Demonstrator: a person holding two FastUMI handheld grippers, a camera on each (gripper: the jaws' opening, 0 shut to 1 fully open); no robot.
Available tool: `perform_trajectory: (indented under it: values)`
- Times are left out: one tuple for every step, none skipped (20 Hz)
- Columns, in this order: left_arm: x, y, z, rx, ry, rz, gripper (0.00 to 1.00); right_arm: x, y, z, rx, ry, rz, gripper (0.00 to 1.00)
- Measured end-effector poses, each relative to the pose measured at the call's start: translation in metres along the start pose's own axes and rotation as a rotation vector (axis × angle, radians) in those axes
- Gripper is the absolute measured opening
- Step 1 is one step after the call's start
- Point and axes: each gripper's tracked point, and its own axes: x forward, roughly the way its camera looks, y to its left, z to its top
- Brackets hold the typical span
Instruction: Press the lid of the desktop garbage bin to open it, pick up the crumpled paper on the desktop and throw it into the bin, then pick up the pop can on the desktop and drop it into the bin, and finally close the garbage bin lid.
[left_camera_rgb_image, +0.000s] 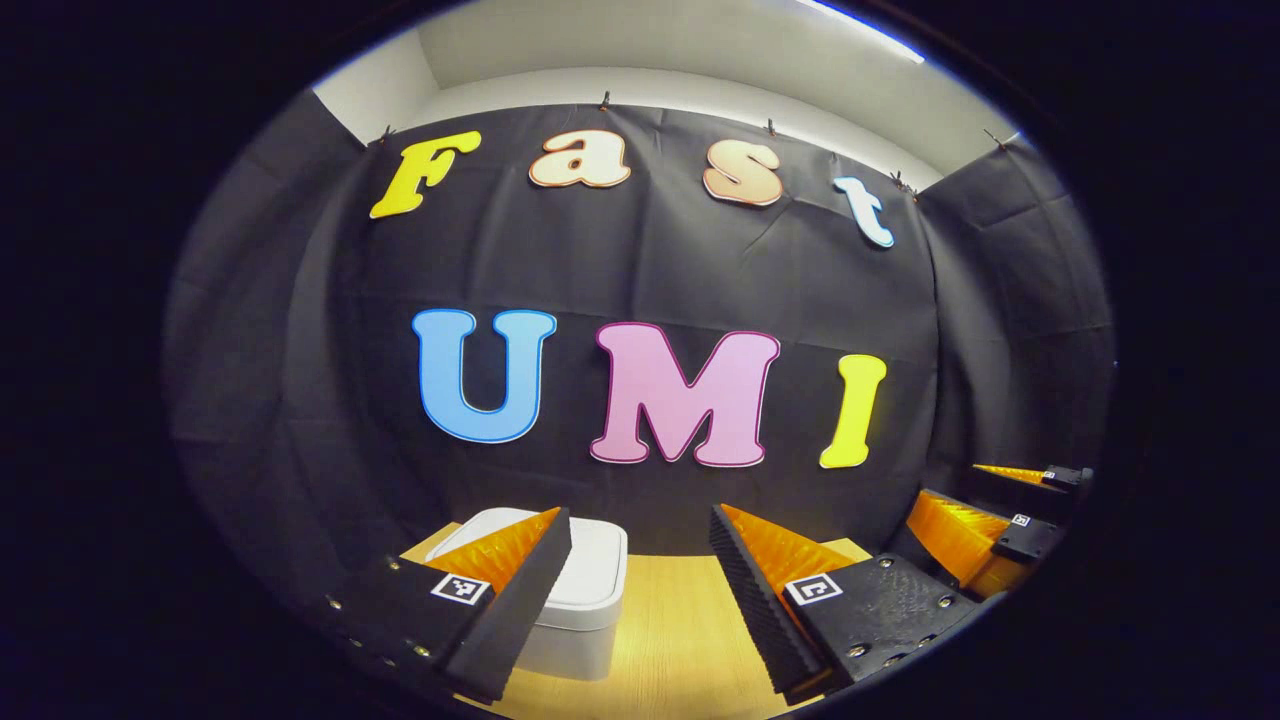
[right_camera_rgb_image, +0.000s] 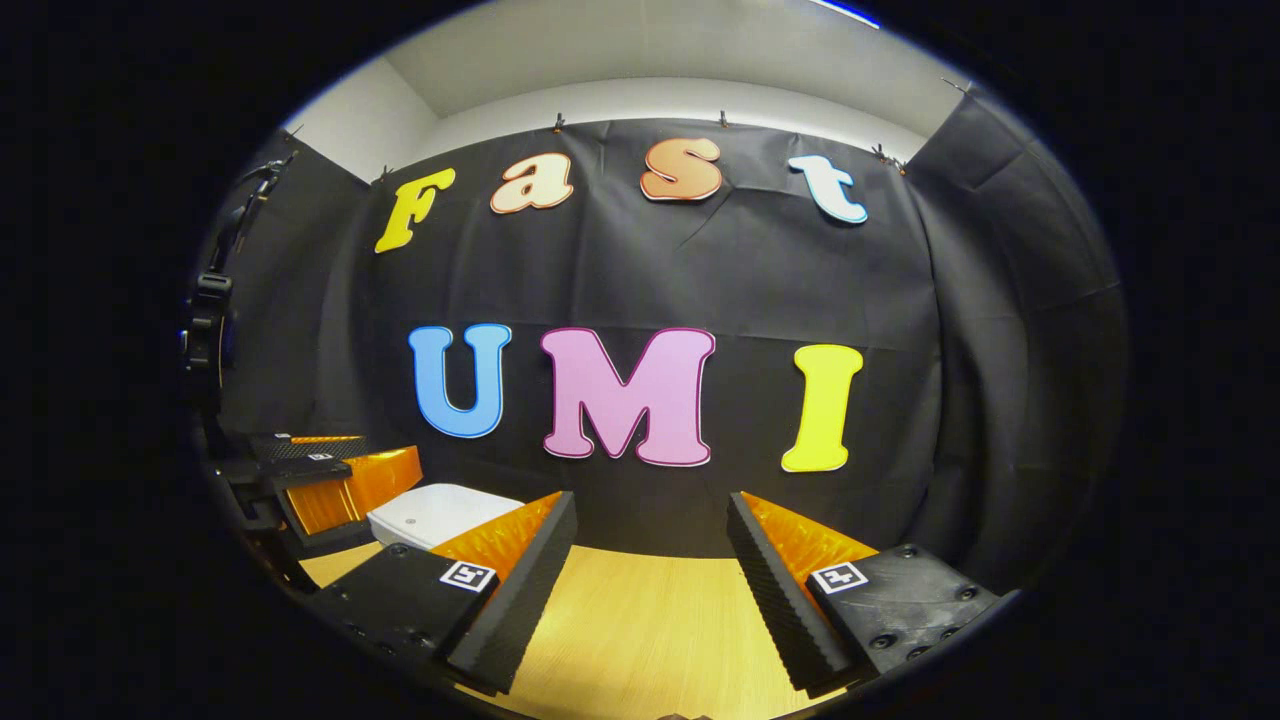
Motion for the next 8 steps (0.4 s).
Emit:
perform_trajectory:
  values:
    - [0.002,-0.001,-0.001,-0.002,0.0,0.013,0.92,0.001,-0.003,-0.003,0.008,0.006,0.016,0.98]
    - [0.002,-0.003,-0.002,-0.006,0.006,0.025,0.92,-0.001,-0.006,-0.009,0.015,0.024,0.025,0.98]
    - [0.001,-0.004,-0.001,-0.003,0.002,0.038,0.92,-0.002,-0.01,-0.012,0.019,0.034,0.031,0.98]
    - [-0.001,-0.003,0.003,0.011,-0.011,0.054,0.92,-0.003,-0.013,-0.012,0.023,0.035,0.037,0.98]
    - [-0.002,-0.002,0.006,0.027,-0.024,0.067,0.92,-0.005,-0.015,-0.013,0.027,0.033,0.046,0.98]
    - [-0.004,-0.003,0.008,0.036,-0.026,0.069,0.92,-0.007,-0.015,-0.014,0.025,0.033,0.051,1.0]
    - [-0.007,-0.005,0.006,0.043,-0.023,0.063,0.92,-0.008,-0.017,-0.016,0.016,0.037,0.049,0.98]
    - [-0.01,-0.007,0.005,0.048,-0.02,0.051,0.92,-0.011,-0.017,-0.019,0.012,0.044,0.044,0.98]
